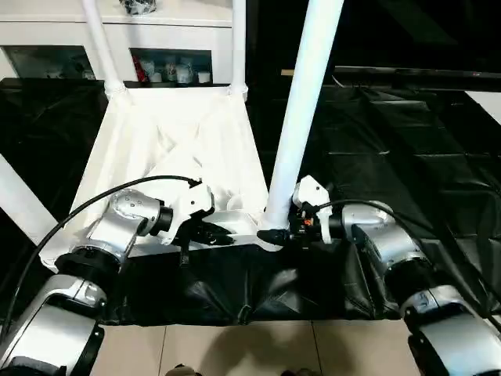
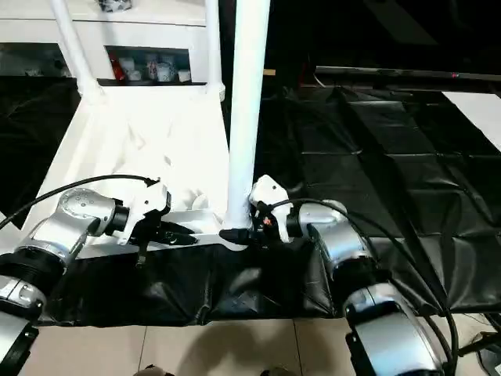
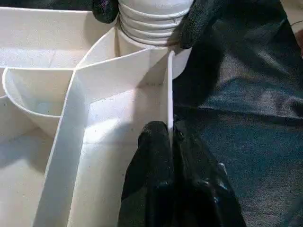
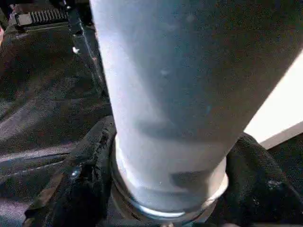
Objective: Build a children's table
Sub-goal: Rotate leg to tighten
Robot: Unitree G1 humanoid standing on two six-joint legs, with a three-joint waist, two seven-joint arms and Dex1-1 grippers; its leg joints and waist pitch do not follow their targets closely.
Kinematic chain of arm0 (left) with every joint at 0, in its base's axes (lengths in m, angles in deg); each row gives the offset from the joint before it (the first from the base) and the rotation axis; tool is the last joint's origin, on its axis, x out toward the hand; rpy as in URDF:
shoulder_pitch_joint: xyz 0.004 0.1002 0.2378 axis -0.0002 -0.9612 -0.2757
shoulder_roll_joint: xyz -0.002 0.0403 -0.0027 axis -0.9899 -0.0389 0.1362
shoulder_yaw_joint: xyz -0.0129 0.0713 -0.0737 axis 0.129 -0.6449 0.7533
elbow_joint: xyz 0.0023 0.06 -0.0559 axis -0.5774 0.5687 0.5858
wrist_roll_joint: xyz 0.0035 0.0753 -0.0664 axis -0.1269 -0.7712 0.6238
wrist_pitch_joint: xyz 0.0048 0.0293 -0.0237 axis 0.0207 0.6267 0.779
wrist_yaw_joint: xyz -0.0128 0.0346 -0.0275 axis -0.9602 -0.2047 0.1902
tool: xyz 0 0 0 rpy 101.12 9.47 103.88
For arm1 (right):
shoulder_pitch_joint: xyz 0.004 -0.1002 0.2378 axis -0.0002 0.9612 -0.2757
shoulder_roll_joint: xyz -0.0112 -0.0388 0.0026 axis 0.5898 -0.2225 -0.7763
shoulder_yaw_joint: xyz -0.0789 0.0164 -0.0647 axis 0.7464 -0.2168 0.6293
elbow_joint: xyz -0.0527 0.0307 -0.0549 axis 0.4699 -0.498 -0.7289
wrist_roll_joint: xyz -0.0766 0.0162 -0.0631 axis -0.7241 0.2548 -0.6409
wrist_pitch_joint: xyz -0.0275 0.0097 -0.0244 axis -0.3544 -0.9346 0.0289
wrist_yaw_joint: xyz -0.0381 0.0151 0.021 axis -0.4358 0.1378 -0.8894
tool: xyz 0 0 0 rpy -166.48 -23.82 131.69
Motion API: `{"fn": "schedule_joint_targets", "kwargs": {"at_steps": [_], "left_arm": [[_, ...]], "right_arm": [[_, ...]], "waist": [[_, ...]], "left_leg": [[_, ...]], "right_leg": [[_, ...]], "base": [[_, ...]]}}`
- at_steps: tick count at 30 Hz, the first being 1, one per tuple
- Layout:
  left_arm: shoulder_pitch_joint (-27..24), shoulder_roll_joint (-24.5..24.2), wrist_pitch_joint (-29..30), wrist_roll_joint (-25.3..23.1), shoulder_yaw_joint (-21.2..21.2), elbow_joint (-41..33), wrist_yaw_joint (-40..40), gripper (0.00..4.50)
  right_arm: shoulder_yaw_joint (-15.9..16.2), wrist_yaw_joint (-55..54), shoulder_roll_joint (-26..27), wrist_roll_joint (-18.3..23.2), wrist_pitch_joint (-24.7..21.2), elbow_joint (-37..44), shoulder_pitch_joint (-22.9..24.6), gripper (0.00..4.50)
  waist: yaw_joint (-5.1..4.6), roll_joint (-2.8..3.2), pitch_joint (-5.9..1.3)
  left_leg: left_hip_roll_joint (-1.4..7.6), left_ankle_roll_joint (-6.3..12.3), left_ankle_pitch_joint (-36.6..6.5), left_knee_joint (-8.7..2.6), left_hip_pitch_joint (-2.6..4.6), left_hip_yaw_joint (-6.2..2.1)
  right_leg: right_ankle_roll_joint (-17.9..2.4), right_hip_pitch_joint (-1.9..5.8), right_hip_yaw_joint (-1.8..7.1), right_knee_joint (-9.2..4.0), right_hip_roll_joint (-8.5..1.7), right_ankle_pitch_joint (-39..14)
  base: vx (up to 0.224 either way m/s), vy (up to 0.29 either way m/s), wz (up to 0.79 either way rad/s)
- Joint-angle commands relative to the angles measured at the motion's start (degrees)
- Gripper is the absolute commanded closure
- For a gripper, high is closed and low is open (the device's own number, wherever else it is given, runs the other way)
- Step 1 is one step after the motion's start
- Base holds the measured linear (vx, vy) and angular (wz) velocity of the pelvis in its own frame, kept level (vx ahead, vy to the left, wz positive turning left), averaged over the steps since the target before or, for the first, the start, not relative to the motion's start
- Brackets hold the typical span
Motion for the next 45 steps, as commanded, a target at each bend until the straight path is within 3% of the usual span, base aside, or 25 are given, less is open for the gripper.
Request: {"fn": "schedule_joint_targets", "kwargs": {"at_steps": [1,3,4,6,10,13,15,16,20,24,27,31,33,36,37,38,44,45], "left_arm": [[0.82,3.07,0.09,0.87,-0.40,-0.41,-0.14,4.50],[2.17,6.45,1.73,-1.12,0.22,0.64,-9.55,4.50],[2.17,6.45,1.73,-1.12,0.22,0.64,-9.55,4.50],[3.34,9.79,3.14,-2.17,0.74,0.92,-16.69,4.50],[4.07,14.21,6.35,-2.51,1.21,0.16,-23.41,4.50],[4.21,17.39,5.39,-3.52,0.43,0.94,-26.41,4.50],[4.13,17.76,4.84,-3.92,0.16,1.26,-26.33,4.50],[3.96,17.97,4.00,-4.50,0.07,1.74,-25.94,4.50],[3.78,17.57,2.75,-4.67,0.15,1.98,-25.52,4.50],[2.46,14.20,-0.29,-3.21,1.20,0.89,-20.89,4.50],[1.44,11.59,-1.81,-2.25,1.16,0.12,-16.47,4.50],[0.57,9.68,-2.79,-1.42,1.52,-0.25,-11.79,4.50],[0.14,8.59,-2.61,-0.20,1.99,-0.89,-8.23,4.50],[-0.41,7.22,-1.81,1.77,2.23,-2.43,-2.89,4.50],[-0.69,6.62,-1.44,2.66,2.21,-3.30,-0.30,4.50],[-0.93,6.07,-1.22,3.35,2.06,-4.03,2.03,4.50],[-1.34,4.21,-0.64,4.35,0.95,-5.57,7.97,4.50],[-1.31,4.14,-0.69,4.30,0.86,-5.54,8.18,4.50]], "right_arm": [[-0.27,-1.33,0.66,-0.19,-0.60,-1.17,-0.09,1.76],[-1.31,-13.23,3.00,-2.63,-0.32,-2.65,0.73,1.76],[-1.31,-13.23,3.00,-2.63,-0.32,-2.65,0.73,1.77],[-3.53,-24.69,5.92,-3.31,-1.76,-4.29,1.12,1.77],[-5.98,-34.95,9.83,-2.68,-4.18,-5.92,0.94,1.77],[-6.16,-40.78,13.93,-2.95,-2.53,-7.90,-0.16,1.77],[-6.06,-40.93,14.88,-2.95,-1.21,-7.86,-0.30,1.77],[-5.62,-41.15,15.58,-3.77,1.08,-7.36,-0.50,1.22],[-6.00,-40.47,15.33,-3.68,2.39,-6.39,-0.42,0.96],[-6.65,-30.90,10.32,-1.18,2.79,-1.80,1.46,0.64],[-4.85,-21.34,6.21,-0.10,2.83,1.12,3.49,0.64],[-3.23,-12.81,2.81,0.46,3.56,3.17,5.10,0.64],[-2.33,-7.17,0.80,1.23,3.31,4.19,5.53,0.64],[-1.17,-1.00,-1.14,2.19,2.39,5.34,5.51,0.64],[-0.67,1.57,-1.95,2.58,1.96,5.92,5.47,0.64],[-0.35,3.45,-2.47,2.86,1.81,6.34,5.36,0.64],[1.73,10.09,-4.23,2.24,1.37,7.49,5.01,0.64],[2.00,10.52,-4.39,2.09,1.47,7.57,5.02,0.64]], "waist": [[-0.17,0.47,-4.23],[-0.36,0.47,-3.95],[-0.47,0.15,-3.79],[-0.68,0.01,-3.78],[-1.20,0.07,-3.81],[-1.56,0.65,-4.05],[-1.91,0.70,-4.03],[-1.93,0.90,-4.13],[-1.99,0.87,-4.10],[-1.81,0.70,-4.26],[-1.56,0.57,-4.58],[-1.34,0.49,-4.65],[-1.32,0.20,-4.48],[-0.88,0.40,-4.39],[-0.88,0.06,-4.28],[-0.70,0.24,-4.22],[-0.08,0.45,-4.33],[-0.09,0.26,-4.28]], "left_leg": [[0.22,0.79,-15.92,-4.02,0.41,0.59],[0.19,0.08,-17.53,-4.13,0.71,0.52],[-0.09,-0.39,-18.46,-4.13,0.82,0.44],[-0.31,-0.94,-18.57,-4.11,0.70,0.29],[-0.59,-0.22,-19.14,-3.98,0.76,0.13],[-0.73,0.50,-19.04,-3.97,0.50,0.10],[-0.78,0.93,-19.58,-3.97,0.37,0.13],[-0.77,1.13,-19.81,-3.99,0.41,0.09],[-0.75,1.65,-20.34,-4.05,0.38,0.12],[-0.68,2.34,-19.99,-4.05,0.25,0.14],[-0.28,3.57,-16.78,-4.07,-0.25,0.23],[-0.15,4.46,-14.03,-3.77,-0.38,0.53],[-0.14,4.61,-14.28,-3.81,-0.47,0.65],[0.01,4.44,-15.02,-3.86,-0.33,0.63],[0.14,4.42,-15.27,-3.93,-0.31,0.73],[0.16,4.37,-15.47,-3.93,-0.28,0.72],[0.44,3.38,-15.34,-4.08,0.02,0.71],[0.42,3.36,-15.46,-4.11,-0.01,0.73]], "right_leg": [[-12.98,3.18,2.09,-4.04,-2.54,-16.53],[-12.17,2.82,2.09,-4.48,-2.61,-19.74],[-11.10,2.77,1.97,-4.78,-2.63,-23.16],[-8.98,2.84,1.89,-5.23,-2.77,-27.19],[-6.63,2.54,1.60,-6.01,-2.65,-31.11],[-6.75,2.56,1.58,-5.97,-2.51,-29.57],[-6.77,2.48,1.52,-6.10,-2.39,-29.31],[-6.77,2.48,1.50,-6.09,-2.44,-29.22],[-7.05,2.46,1.46,-6.16,-2.38,-29.00],[-7.08,2.71,1.50,-6.11,-2.37,-27.84],[-9.56,3.14,1.79,-5.17,-2.42,-20.25],[-11.74,3.25,1.88,-4.71,-2.55,-16.68],[-11.74,3.24,1.80,-4.78,-2.51,-17.50],[-11.17,3.25,1.76,-4.94,-2.64,-20.27],[-10.99,3.05,1.76,-5.02,-2.50,-20.90],[-10.94,3.05,1.76,-4.96,-2.59,-21.53],[-11.89,2.81,1.90,-4.50,-2.54,-18.54],[-11.84,2.82,1.86,-4.53,-2.52,-18.66]], "base": [[0.000,0.000,0.00],[0.000,0.000,0.00],[0.000,0.000,0.00],[0.000,0.000,0.00],[0.000,0.000,0.00],[0.000,0.000,0.00],[0.000,0.000,0.00],[0.000,0.000,0.00],[0.000,0.000,0.00],[0.000,0.000,0.00],[0.000,0.000,0.00],[0.000,0.000,0.00],[0.000,0.000,0.00],[0.000,0.000,0.00],[0.000,0.000,0.00],[0.000,0.000,0.00],[0.000,0.000,0.00],[0.000,0.000,0.00]]}}
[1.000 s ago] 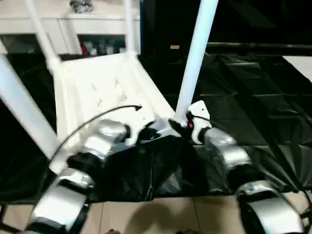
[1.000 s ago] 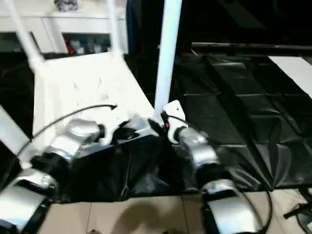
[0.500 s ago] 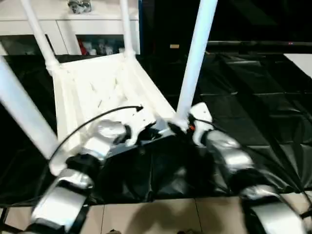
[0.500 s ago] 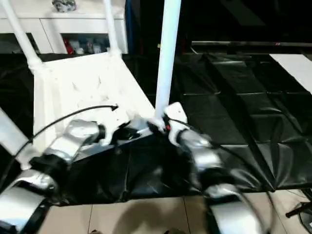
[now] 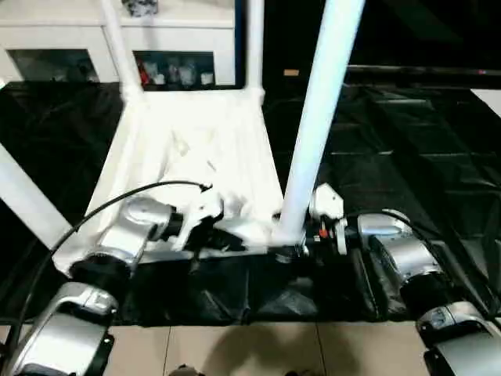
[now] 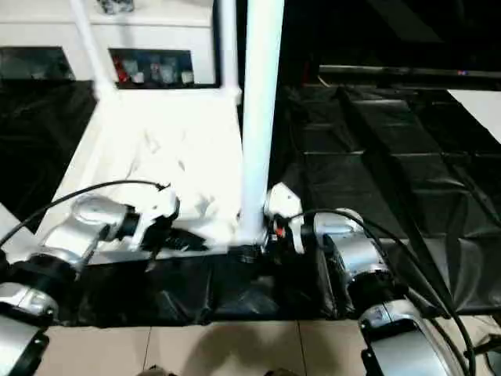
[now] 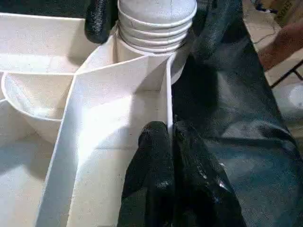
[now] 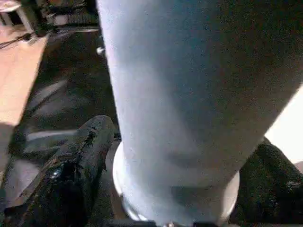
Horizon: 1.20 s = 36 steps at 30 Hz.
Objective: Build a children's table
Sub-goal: Rotate leg to tighten
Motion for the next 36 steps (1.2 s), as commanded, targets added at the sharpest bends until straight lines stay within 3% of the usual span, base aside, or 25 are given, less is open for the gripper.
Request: {"fn": "schedule_joint_targets", "kwargs": {"at_steps": [1,3,9,17,20,23,26,28,30,34,35,36], "left_arm": [[1.06,1.24,-0.99,3.20,-0.77,-2.51,3.23,4.50],[1.29,0.90,-1.30,2.94,-0.87,-2.03,3.99,4.50],[1.44,0.25,-1.65,2.33,-0.93,-1.62,4.70,4.50],[0.78,-0.08,-1.23,1.61,-0.67,-2.12,4.48,4.50],[1.19,1.12,-1.27,-0.03,-0.12,-0.88,-1.18,4.50],[1.92,2.56,-0.30,-1.82,0.40,0.24,-7.77,4.50],[2.61,7.13,2.16,-3.40,1.14,0.20,-18.03,4.50],[2.79,9.20,3.17,-3.90,0.89,-0.02,-20.75,4.50],[3.16,12.58,4.06,-4.37,0.69,0.33,-24.74,4.50],[3.45,14.44,3.31,-5.27,0.09,1.50,-27.06,4.50],[3.46,14.81,2.37,-5.79,-0.35,2.13,-27.37,4.50],[3.38,14.81,2.02,-5.74,-0.40,2.28,-27.03,4.50]], "right_arm": [[2.16,2.59,-0.46,-0.90,-0.83,1.30,-0.31,0.80],[3.07,4.35,-0.90,-1.35,-0.75,1.16,-0.48,0.80],[3.42,5.52,-0.78,-1.44,-0.66,0.63,-0.93,1.44],[3.10,6.37,-0.06,-0.07,-2.21,2.01,0.04,1.77],[1.22,1.17,1.40,0.20,-1.92,2.49,1.51,1.78],[-1.02,-7.83,3.22,-0.96,-1.78,0.93,1.54,1.78],[-5.52,-31.12,7.84,-4.35,-0.20,-4.31,0.32,1.79],[-6.33,-38.95,9.49,-5.61,-0.06,-6.11,-0.24,1.80],[-7.74,-45.58,12.43,-5.18,-0.31,-7.79,-0.99,1.80],[-7.51,-49.09,14.46,-6.33,1.19,-7.76,-1.51,1.80],[-7.57,-49.15,15.16,-6.51,2.32,-7.60,-1.71,1.24],[-8.41,-47.44,15.47,-5.11,2.55,-7.36,-1.73,1.10]], "waist": [[-0.14,-0.65,-3.80],[-0.02,-0.72,-3.83],[0.27,-0.92,-3.78],[0.27,-0.93,-3.80],[0.38,-0.79,-3.77],[0.07,-0.95,-3.54],[-0.98,-1.13,-3.29],[-1.65,-1.01,-3.39],[-2.21,-1.11,-3.48],[-2.43,-0.73,-3.83],[-2.36,-0.64,-3.88],[-2.33,-0.63,-4.05]], "left_leg": [[0.32,3.22,-15.62,-4.05,0.49,0.74],[0.32,3.20,-15.34,-4.03,0.49,0.73],[0.38,2.93,-14.91,-4.09,0.50,0.71],[0.38,2.59,-14.81,-4.11,0.47,0.69],[0.41,2.38,-14.91,-4.15,0.56,0.65],[0.23,1.36,-16.39,-4.29,0.59,0.53],[-0.18,0.01,-18.24,-4.25,0.81,0.35],[-0.43,-0.31,-17.95,-4.18,0.68,0.12],[-0.54,0.31,-18.69,-4.05,0.74,0.11],[-0.46,1.57,-17.23,-4.10,0.37,0.27],[-0.48,1.69,-16.87,-4.09,0.31,0.29],[-0.46,2.18,-16.26,-4.10,0.30,0.38]], "right_leg": [[-11.63,3.09,2.02,-4.38,-2.53,-19.33],[-11.21,3.10,2.02,-4.43,-2.61,-20.09],[-10.82,3.03,2.04,-4.44,-2.67,-20.46],[-10.94,3.10,2.08,-4.36,-2.64,-19.73],[-10.80,3.04,2.13,-4.38,-2.69,-19.64],[-9.60,2.90,2.08,-4.76,-2.74,-23.39],[-7.63,2.62,1.84,-5.49,-2.75,-29.17],[-5.69,2.68,1.67,-5.89,-2.86,-32.32],[-5.43,2.49,1.62,-6.10,-2.71,-32.65],[-7.37,2.73,1.84,-5.62,-2.35,-25.69],[-7.76,2.85,1.87,-5.46,-2.36,-24.40],[-8.54,3.03,1.92,-5.29,-2.36,-22.03]], "base": [[0.000,0.000,0.00],[0.000,0.000,0.00],[0.000,0.000,0.00],[0.000,0.000,0.00],[0.000,0.000,0.00],[0.000,0.000,0.00],[0.000,0.000,0.00],[0.000,0.000,0.00],[0.000,0.000,0.00],[0.000,0.000,0.00],[0.000,0.000,0.00],[0.000,0.000,0.00]]}}
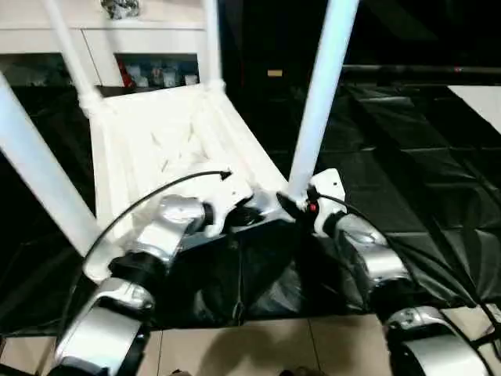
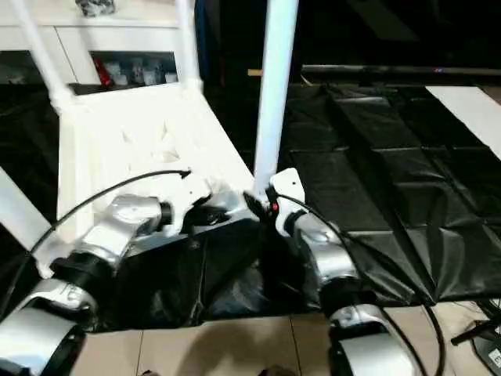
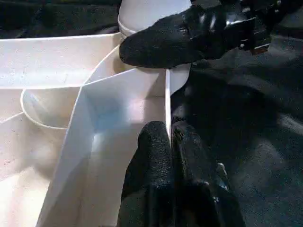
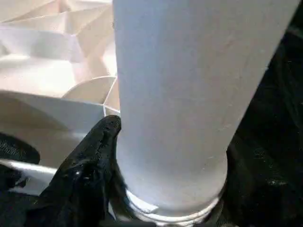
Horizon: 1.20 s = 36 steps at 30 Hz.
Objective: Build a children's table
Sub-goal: Rotate leg to tighten
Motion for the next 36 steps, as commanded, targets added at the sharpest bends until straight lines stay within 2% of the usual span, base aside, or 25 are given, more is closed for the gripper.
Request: {"fn": "schedule_joint_targets", "kwargs": {"at_steps": [1,3,4,9,12,13,14,15,17,19,20,23,24,25,27,31,35,36], "left_arm": [[0.40,3.77,-2.53,1.18,-2.44,-0.07,1.45,4.50],[0.26,3.48,-2.94,1.16,-2.47,-0.19,1.74,4.50],[0.20,3.28,-3.24,1.10,-2.49,-0.28,1.93,4.50],[-1.04,0.02,-5.08,2.32,-2.15,-2.33,8.09,4.50],[-1.53,-3.11,-6.81,3.50,-2.49,-2.79,14.71,4.50],[-1.53,-3.11,-6.81,3.50,-2.49,-2.79,14.71,4.50],[-1.73,-4.12,-6.69,4.68,-2.33,-3.27,17.76,4.50],[-1.77,-4.61,-6.46,5.28,-2.19,-3.52,19.26,4.50],[-1.72,-5.76,-5.89,6.19,-2.07,-3.83,22.31,4.50],[-1.68,-6.34,-5.82,6.52,-2.12,-3.89,24.09,4.50],[-1.64,-7.01,-5.57,6.77,-2.23,-3.99,25.88,4.50],[-1.41,-8.83,-5.48,7.01,-2.91,-3.99,30.22,4.50],[-1.41,-8.83,-5.48,7.01,-2.91,-3.99,30.22,4.50],[-1.33,-9.06,-5.60,7.18,-3.06,-3.84,30.92,4.50],[-1.20,-9.56,-5.65,7.28,-3.41,-3.65,32.34,4.50],[-1.14,-9.83,-5.44,7.23,-3.35,-3.67,33.55,4.50],[-1.15,-9.95,-5.44,7.22,-3.30,-3.61,33.99,4.50],[-1.24,-9.90,-5.52,7.14,-3.13,-3.57,33.48,4.50]], "right_arm": [[1.59,2.07,2.36,-0.32,0.89,0.26,-1.27,1.10],[1.16,3.51,2.17,0.27,0.97,0.58,-1.24,1.04],[1.13,4.13,1.96,0.29,1.07,0.66,-1.24,0.76],[2.96,13.34,-3.56,0.72,2.90,0.60,-0.60,0.55],[4.61,28.02,-7.32,3.57,0.70,4.58,1.28,0.55],[4.61,28.02,-7.32,3.57,0.70,4.58,1.28,0.55],[5.43,33.87,-8.70,5.08,-1.15,6.65,2.03,0.55],[5.93,36.57,-9.40,5.59,-2.09,7.49,2.28,0.55],[7.46,42.18,-11.05,6.20,-3.35,9.04,2.74,0.55],[8.15,44.38,-11.68,6.33,-3.72,9.26,2.71,0.55],[8.91,46.66,-12.29,6.49,-4.26,9.45,2.57,0.80],[11.13,51.65,-13.21,5.56,-4.07,8.36,1.18,0.88],[11.13,51.65,-13.21,5.56,-4.07,8.36,1.18,0.92],[11.42,52.45,-13.36,5.35,-4.01,8.34,1.00,1.17],[12.21,53.88,-13.42,4.74,-3.82,8.45,0.63,1.30],[12.78,55.24,-13.16,5.00,-4.64,9.18,0.33,1.56],[13.03,56.12,-13.11,5.48,-5.08,9.73,0.47,1.66],[12.83,55.97,-12.95,5.65,-5.01,9.94,0.80,1.68]], "waist": [[0.08,-0.28,-3.96],[0.25,-0.19,-4.06],[0.38,-0.14,-4.07],[0.59,-0.19,-4.11],[0.64,-0.12,-4.11],[0.79,-0.05,-4.11],[0.93,0.04,-4.10],[1.23,0.03,-4.20],[1.51,0.12,-4.15],[1.95,0.11,-4.04],[1.94,0.10,-4.02],[2.13,0.04,-3.98],[2.21,0.11,-3.98],[2.26,0.13,-3.99],[2.35,-0.17,-4.02],[2.39,-0.10,-4.08],[2.43,-0.27,-4.12],[2.49,-0.16,-4.10]], "left_leg": [[-0.12,2.62,-15.38,-3.79,-0.20,0.42],[0.00,3.11,-14.35,-3.75,-0.16,0.49],[-0.01,3.38,-13.89,-3.71,-0.07,0.58],[0.14,4.38,-12.86,-3.60,-0.27,0.61],[0.22,5.38,-12.96,-3.58,-0.31,0.61],[0.21,5.67,-13.02,-3.54,-0.26,0.67],[0.47,5.77,-12.63,-3.60,-0.20,0.72],[0.57,5.80,-12.08,-3.50,-0.23,0.80],[0.66,5.74,-12.29,-3.50,-0.08,0.84],[0.77,4.99,-13.47,-3.61,0.15,0.85],[0.74,4.79,-13.65,-3.63,0.11,0.85],[0.77,4.14,-14.08,-3.73,0.16,0.80],[0.81,3.88,-14.26,-3.73,0.30,0.81],[0.81,3.67,-14.17,-3.76,0.24,0.77],[0.78,3.59,-13.63,-3.79,0.12,0.75],[0.71,3.70,-12.64,-3.69,0.12,0.80],[0.71,3.83,-12.13,-3.66,0.07,0.80],[0.72,3.81,-12.13,-3.67,0.08,0.79]], "right_leg": [[-9.75,3.05,1.92,-4.92,-2.35,-19.58],[-11.00,3.20,1.97,-4.64,-2.38,-16.76],[-11.59,3.20,1.97,-4.59,-2.40,-15.66],[-12.59,3.49,1.92,-4.41,-2.56,-14.18],[-13.29,3.70,1.88,-4.27,-2.43,-12.82],[-13.39,3.75,1.88,-4.30,-2.41,-12.44],[-13.90,3.64,1.83,-4.10,-2.33,-11.46],[-14.33,3.82,1.78,-3.83,-2.35,-10.39],[-14.74,3.67,1.73,-3.80,-2.33,-10.44],[-14.63,3.47,1.77,-3.95,-2.49,-12.37],[-14.55,3.46,1.79,-3.96,-2.47,-12.79],[-14.26,3.38,1.81,-4.02,-2.54,-13.87],[-14.24,3.26,1.86,-4.05,-2.57,-14.14],[-14.20,3.32,1.87,-3.98,-2.58,-14.03],[-14.07,3.42,1.86,-3.89,-2.61,-13.82],[-14.09,3.44,1.89,-3.82,-2.63,-13.01],[-14.07,3.50,1.87,-3.74,-2.62,-12.56],[-14.06,3.47,1.87,-3.76,-2.64,-12.78]], "base": [[0.000,0.000,0.00],[0.000,0.000,0.00],[0.000,0.000,0.00],[0.000,0.000,0.00],[0.000,0.000,0.00],[0.000,0.000,0.00],[0.000,0.000,0.00],[0.000,0.000,0.00],[0.000,0.000,0.00],[0.000,0.000,0.00],[0.000,0.000,0.00],[0.000,0.000,0.00],[0.000,0.000,0.00],[0.000,0.000,0.00],[0.000,0.000,0.00],[0.000,0.000,0.00],[0.000,0.000,0.00],[0.000,0.000,0.00]]}}
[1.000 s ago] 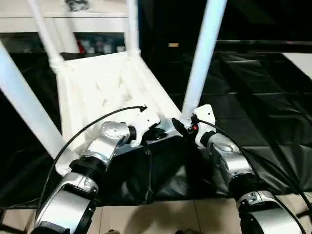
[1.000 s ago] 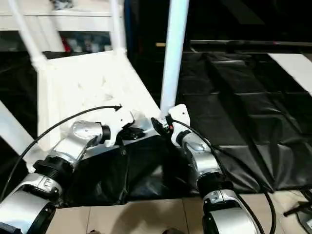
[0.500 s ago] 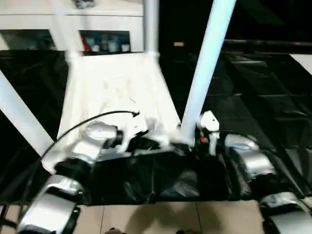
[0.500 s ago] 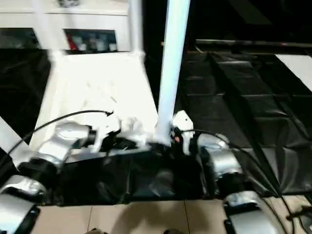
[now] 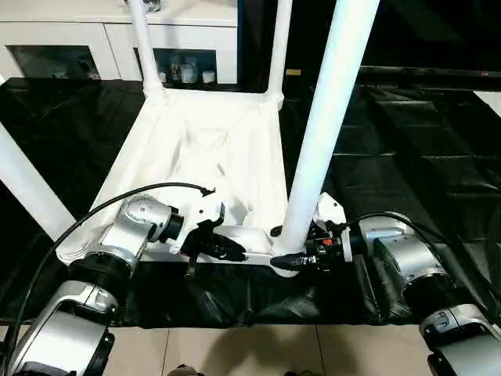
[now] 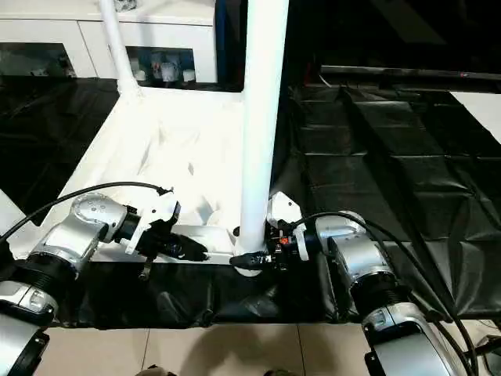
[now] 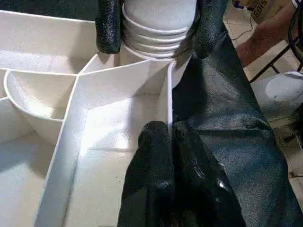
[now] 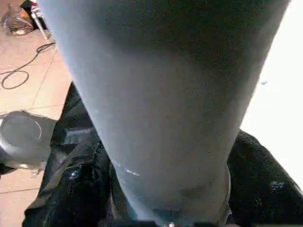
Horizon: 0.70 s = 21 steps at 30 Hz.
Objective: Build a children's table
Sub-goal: Rotate leg to tighten
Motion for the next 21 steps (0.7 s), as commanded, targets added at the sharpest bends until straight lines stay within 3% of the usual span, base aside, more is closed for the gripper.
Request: {"fn": "schedule_joint_targets", "kwargs": {"at_steps": [1,5,8,9,12,13,16,21], "left_arm": [[1.04,1.06,-0.67,0.72,-0.66,-1.66,0.66,4.50],[1.43,2.35,-1.00,-0.01,0.41,-0.43,-4.89,4.50],[2.26,3.75,-0.24,-1.86,0.93,0.85,-11.59,4.50],[2.91,6.33,1.43,-2.27,2.16,1.42,-18.05,4.50],[3.23,8.63,2.16,-2.90,2.41,1.44,-22.36,4.50],[3.39,10.74,3.06,-3.75,2.14,1.32,-25.89,4.50],[3.72,13.73,3.70,-4.71,1.97,1.32,-31.07,4.50],[4.01,16.96,3.01,-5.66,1.36,1.87,-35.82,4.50]], "right_arm": [[1.37,1.56,0.75,0.04,-0.79,1.66,-0.24,1.69],[-1.04,-3.48,1.94,0.68,-0.70,2.04,0.93,1.71],[-3.49,-11.12,3.50,0.10,0.74,0.71,1.28,1.72],[-5.84,-21.57,5.36,-1.39,1.16,-0.97,1.58,1.73],[-7.64,-29.28,7.15,-2.14,1.73,-2.23,1.92,1.73],[-9.00,-35.37,8.99,-2.40,1.64,-3.45,1.97,1.73],[-10.49,-43.37,11.76,-2.84,1.35,-5.28,1.29,1.74],[-12.22,-54.96,15.27,-4.31,1.97,-7.92,-0.61,1.74]], "waist": [[-0.07,-0.30,-4.08],[0.11,-0.16,-4.01],[0.09,-0.30,-3.81],[-0.09,-0.45,-3.78],[-0.60,-0.72,-3.75],[-1.22,-0.66,-3.85],[-1.84,-0.62,-3.96],[-2.36,-0.46,-3.98]], "left_leg": [[0.41,3.61,-12.22,-3.70,0.51,0.79],[0.47,3.24,-12.60,-3.77,0.64,0.77],[0.31,2.20,-13.91,-3.86,0.70,0.71],[0.18,1.66,-14.52,-3.86,0.70,0.69],[0.00,0.52,-14.74,-4.00,0.58,0.44],[-0.08,0.52,-14.24,-3.94,0.30,0.38],[-0.27,1.67,-13.58,-3.72,0.20,0.53],[-0.36,2.28,-13.31,-3.67,0.05,0.52]], "right_leg": [[-13.54,3.43,2.03,-3.42,-2.66,-13.31],[-13.14,3.29,2.07,-3.54,-2.66,-14.02],[-11.83,3.15,2.09,-3.92,-2.77,-17.52],[-10.88,3.05,2.12,-4.17,-2.77,-19.72],[-9.35,3.09,1.95,-4.45,-2.89,-22.85],[-8.97,3.27,1.98,-4.44,-2.81,-22.39],[-9.31,3.16,2.00,-4.52,-2.69,-20.76],[-9.58,3.19,1.88,-4.63,-2.52,-19.99]], "base": [[0.000,0.000,0.00],[0.000,0.000,0.00],[0.000,0.000,0.00],[0.000,0.000,0.00],[0.000,0.000,0.00],[0.000,0.000,0.00],[0.000,0.000,0.00],[0.000,0.000,0.00]]}}
